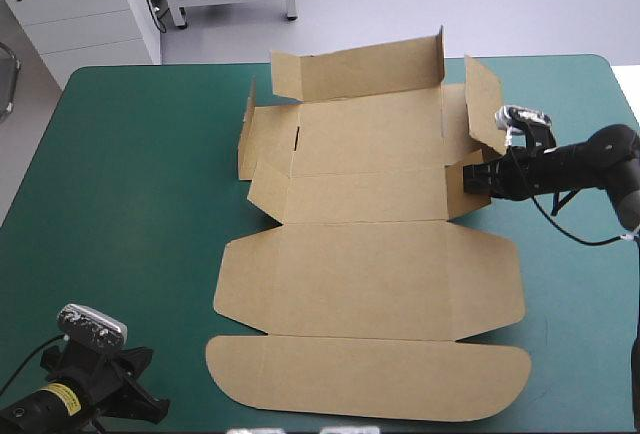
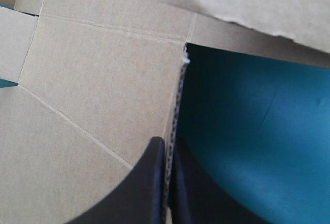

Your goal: Fold the box

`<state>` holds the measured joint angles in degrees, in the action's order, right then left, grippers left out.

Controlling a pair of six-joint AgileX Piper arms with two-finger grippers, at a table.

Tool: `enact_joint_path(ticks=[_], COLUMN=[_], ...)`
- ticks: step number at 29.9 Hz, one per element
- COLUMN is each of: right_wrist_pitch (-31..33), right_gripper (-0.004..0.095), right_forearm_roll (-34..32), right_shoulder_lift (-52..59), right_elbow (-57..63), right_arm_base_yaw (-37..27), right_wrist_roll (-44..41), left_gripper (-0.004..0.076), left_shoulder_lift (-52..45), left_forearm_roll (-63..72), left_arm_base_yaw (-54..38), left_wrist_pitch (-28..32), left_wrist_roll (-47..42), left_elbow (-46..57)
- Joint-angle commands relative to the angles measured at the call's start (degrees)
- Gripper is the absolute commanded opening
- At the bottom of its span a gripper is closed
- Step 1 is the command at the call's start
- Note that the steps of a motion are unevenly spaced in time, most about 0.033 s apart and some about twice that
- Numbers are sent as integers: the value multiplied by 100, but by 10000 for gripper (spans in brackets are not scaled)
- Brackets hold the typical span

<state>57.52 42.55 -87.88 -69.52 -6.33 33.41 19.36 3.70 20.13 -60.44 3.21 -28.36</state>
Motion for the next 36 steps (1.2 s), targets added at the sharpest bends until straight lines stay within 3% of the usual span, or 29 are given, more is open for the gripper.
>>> enact_joint_path(ticks=[1,8,15,18,28,36], right_wrist_pitch=[232,281,-272,-648,-677,-630], right_gripper=[-19,-20,-20,-20,-20,-20], right_forearm_roll=[-269,-1408,-2110,-1979,-1663,-226], right_shoulder_lift=[188,188,188,153,-356,-924], right_elbow=[-868,-2510,-3168,-3172,-3183,-3183], right_arm_base_yaw=[45,531,1271,1558,2226,2270], right_wrist_roll=[215,292,1268,1834,4193,5967], left_gripper=[-8,-8,-8,-8,-8,-8], left_shoulder_lift=[61,61,61,61,61,61], left_forearm_roll=[62,-171,-511,-517,-482,-482], left_arm_base_yaw=[-2,-2,-2,-2,-2,-2], left_wrist_pitch=[492,941,1329,1488,1517,1517], left_wrist_roll=[-42,-18,-18,-18,-18,-18], left_elbow=[-208,-679,-1170,-1250,-1264,-1264])
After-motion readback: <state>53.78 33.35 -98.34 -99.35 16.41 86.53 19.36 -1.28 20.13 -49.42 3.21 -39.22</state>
